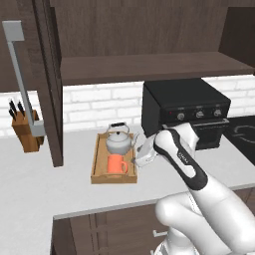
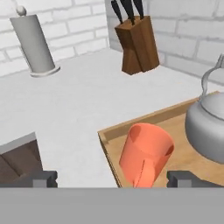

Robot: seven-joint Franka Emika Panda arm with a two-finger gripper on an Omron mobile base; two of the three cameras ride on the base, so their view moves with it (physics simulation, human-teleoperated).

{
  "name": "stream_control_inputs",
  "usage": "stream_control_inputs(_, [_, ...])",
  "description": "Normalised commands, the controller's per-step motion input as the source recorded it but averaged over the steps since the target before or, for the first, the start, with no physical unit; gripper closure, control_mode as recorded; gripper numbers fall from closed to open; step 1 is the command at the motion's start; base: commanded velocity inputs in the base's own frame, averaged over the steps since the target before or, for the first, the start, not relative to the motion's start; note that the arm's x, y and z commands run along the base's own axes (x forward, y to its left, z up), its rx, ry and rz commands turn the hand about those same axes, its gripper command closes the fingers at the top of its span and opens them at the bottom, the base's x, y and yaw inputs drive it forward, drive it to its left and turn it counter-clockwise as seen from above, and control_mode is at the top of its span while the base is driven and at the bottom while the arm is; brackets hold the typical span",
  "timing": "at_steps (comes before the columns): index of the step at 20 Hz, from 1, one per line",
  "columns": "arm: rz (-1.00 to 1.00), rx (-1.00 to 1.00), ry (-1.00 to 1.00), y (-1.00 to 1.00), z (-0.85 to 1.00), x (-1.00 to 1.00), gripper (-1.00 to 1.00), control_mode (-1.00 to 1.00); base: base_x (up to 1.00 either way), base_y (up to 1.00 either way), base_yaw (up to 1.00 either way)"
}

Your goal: Pick the kettle from the counter and place it on the tray. Then pick the mug from the cabinet and place it on the tray. Then close the cabinet doors.

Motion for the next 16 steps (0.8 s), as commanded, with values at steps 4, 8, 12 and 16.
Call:
stream_control_inputs(4, [-0.19,0.0,0.23,-0.31,0.03,-0.11,-1.0,-1.0,0.0,0.0,0.0])
stream_control_inputs(8, [-0.35,0.0,0.48,-0.63,0.16,-0.3,-1.0,-1.0,0.0,0.0,0.0])
stream_control_inputs(12, [-0.42,0.0,0.42,-0.68,0.05,-0.15,-1.0,-1.0,0.0,0.0,0.0])
stream_control_inputs(16, [-0.3,0.0,0.14,-0.73,-0.07,-0.03,-1.0,-1.0,0.0,0.0,0.0])
